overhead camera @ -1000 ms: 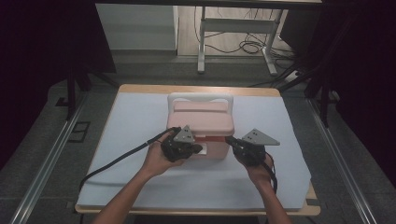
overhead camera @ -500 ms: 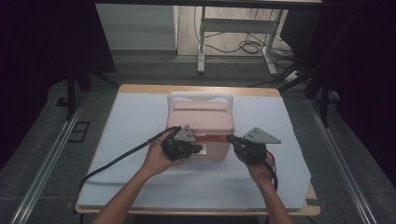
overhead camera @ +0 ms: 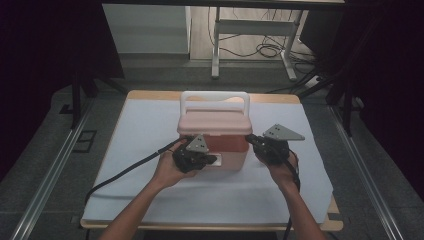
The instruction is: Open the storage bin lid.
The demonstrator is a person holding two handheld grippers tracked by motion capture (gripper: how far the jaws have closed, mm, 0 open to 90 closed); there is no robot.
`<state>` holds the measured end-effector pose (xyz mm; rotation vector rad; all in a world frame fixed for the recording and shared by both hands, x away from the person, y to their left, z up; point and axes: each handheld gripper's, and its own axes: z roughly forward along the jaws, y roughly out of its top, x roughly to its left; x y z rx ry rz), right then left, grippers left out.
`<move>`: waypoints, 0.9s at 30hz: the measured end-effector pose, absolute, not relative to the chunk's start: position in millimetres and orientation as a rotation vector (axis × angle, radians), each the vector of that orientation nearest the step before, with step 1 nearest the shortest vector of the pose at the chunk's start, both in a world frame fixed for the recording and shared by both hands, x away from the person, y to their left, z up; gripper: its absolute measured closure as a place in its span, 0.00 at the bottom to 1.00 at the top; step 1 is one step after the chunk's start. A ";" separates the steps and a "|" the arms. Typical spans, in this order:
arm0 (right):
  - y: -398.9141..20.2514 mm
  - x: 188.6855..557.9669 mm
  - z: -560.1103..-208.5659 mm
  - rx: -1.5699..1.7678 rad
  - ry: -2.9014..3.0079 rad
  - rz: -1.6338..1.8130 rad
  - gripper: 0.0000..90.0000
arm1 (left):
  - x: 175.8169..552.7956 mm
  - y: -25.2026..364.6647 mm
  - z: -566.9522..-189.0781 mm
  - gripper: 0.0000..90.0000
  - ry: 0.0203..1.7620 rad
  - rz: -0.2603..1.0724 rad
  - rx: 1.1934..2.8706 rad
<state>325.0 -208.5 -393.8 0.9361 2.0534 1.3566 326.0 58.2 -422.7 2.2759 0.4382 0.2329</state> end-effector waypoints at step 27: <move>-201.1 387.3 -345.4 0.967 2.064 1.314 1.00 | 328.1 58.7 -421.6 1.00 0.435 0.213 2.283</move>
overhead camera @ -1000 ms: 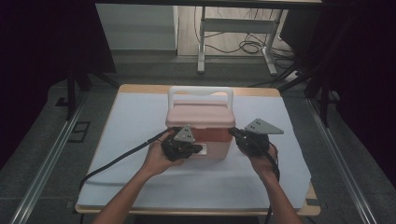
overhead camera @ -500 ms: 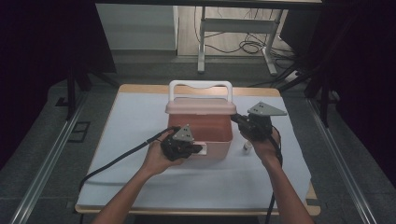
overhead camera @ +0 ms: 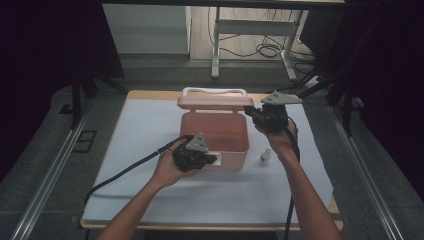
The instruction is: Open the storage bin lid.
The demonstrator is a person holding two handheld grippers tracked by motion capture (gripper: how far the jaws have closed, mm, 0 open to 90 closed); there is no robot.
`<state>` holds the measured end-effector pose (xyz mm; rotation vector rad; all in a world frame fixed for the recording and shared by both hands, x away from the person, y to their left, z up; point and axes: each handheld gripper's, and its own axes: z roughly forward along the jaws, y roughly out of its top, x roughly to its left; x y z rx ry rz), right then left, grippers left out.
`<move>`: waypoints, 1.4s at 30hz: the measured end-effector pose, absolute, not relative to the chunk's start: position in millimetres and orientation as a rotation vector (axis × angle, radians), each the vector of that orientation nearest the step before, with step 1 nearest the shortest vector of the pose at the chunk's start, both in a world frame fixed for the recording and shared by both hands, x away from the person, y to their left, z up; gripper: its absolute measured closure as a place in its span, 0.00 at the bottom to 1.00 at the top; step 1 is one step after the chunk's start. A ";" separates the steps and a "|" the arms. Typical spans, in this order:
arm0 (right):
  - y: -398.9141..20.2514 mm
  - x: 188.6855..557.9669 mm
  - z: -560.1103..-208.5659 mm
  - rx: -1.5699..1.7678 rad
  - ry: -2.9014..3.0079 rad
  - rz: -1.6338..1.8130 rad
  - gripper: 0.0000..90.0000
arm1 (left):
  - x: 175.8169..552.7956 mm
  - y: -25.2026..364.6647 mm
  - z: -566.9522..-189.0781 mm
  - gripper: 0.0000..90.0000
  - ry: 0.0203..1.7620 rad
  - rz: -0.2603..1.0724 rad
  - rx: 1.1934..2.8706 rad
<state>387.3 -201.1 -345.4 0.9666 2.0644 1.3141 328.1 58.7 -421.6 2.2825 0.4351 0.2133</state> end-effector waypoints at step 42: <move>-187.4 473.5 -356.5 1.108 2.062 1.240 1.00 | 328.7 59.2 -421.7 1.00 0.426 0.215 2.282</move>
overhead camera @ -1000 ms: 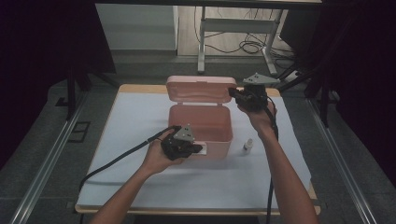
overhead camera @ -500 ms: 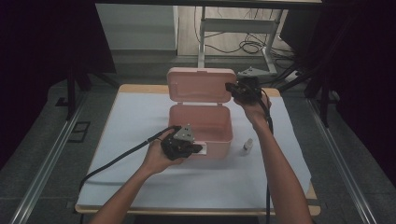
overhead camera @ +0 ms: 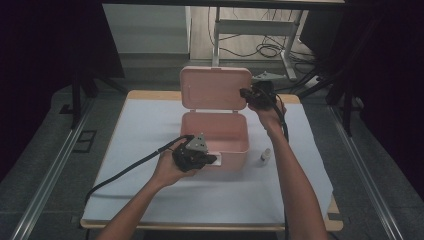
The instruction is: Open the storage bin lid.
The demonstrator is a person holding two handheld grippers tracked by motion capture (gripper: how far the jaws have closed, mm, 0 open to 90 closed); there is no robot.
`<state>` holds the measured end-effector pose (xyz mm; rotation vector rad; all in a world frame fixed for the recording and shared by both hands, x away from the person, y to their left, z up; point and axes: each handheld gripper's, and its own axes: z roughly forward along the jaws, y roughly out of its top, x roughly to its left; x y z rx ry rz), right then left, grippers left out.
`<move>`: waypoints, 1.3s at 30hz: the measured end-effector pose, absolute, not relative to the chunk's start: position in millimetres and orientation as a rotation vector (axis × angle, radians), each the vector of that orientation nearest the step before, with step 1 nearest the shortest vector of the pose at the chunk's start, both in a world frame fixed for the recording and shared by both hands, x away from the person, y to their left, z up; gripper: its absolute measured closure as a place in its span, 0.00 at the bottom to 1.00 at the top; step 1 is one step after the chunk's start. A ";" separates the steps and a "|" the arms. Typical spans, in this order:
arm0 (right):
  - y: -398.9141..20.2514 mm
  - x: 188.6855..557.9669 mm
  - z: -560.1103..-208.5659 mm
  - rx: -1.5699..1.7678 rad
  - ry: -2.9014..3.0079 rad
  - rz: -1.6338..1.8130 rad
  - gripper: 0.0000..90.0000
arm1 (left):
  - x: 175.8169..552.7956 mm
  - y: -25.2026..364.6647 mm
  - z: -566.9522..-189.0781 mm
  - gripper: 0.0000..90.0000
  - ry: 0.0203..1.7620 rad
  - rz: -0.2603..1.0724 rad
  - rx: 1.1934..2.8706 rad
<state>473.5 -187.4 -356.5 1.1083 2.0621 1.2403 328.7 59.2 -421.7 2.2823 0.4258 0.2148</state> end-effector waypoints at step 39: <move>-223.9 438.0 -360.3 1.077 2.294 1.082 0.86 | 327.1 58.5 -421.8 1.00 0.434 0.227 2.286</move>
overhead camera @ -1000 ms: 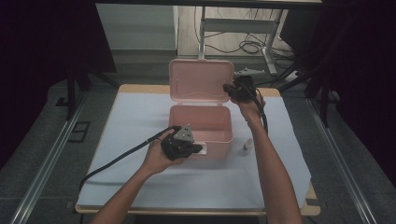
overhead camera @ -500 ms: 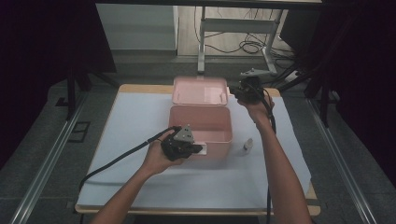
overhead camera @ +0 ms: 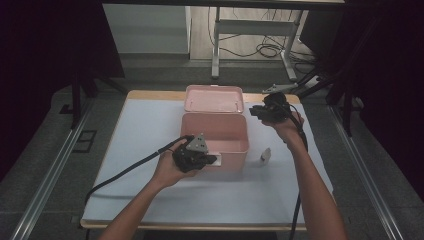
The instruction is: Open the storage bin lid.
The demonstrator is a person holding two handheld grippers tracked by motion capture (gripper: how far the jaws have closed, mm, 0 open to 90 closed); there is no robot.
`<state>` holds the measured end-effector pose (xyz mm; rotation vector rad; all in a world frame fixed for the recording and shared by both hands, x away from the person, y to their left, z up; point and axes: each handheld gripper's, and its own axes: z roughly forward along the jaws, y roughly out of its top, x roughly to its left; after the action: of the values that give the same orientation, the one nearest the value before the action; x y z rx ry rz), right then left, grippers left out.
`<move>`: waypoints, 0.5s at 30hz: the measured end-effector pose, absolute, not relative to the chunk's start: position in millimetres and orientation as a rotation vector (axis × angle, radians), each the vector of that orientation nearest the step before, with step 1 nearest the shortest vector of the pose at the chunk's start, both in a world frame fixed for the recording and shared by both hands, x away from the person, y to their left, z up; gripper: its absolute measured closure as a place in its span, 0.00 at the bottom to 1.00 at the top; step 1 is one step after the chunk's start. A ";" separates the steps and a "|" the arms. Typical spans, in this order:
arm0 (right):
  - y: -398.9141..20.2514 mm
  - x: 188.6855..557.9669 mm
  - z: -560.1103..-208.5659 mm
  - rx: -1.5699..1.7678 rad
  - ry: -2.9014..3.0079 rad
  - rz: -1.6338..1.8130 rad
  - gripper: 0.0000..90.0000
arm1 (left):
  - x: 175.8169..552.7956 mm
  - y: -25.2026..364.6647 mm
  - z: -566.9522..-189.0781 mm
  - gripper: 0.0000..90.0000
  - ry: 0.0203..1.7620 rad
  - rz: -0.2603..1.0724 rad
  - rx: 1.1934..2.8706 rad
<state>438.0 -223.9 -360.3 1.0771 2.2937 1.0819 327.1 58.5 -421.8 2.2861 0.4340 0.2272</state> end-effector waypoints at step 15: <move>-247.2 406.2 -372.6 1.051 2.368 0.999 0.61 | 326.2 57.7 -422.2 1.00 0.451 0.223 2.274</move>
<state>406.2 -247.2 -372.6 1.0514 2.3685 0.9994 326.2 57.7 -422.2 2.2738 0.4506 0.2232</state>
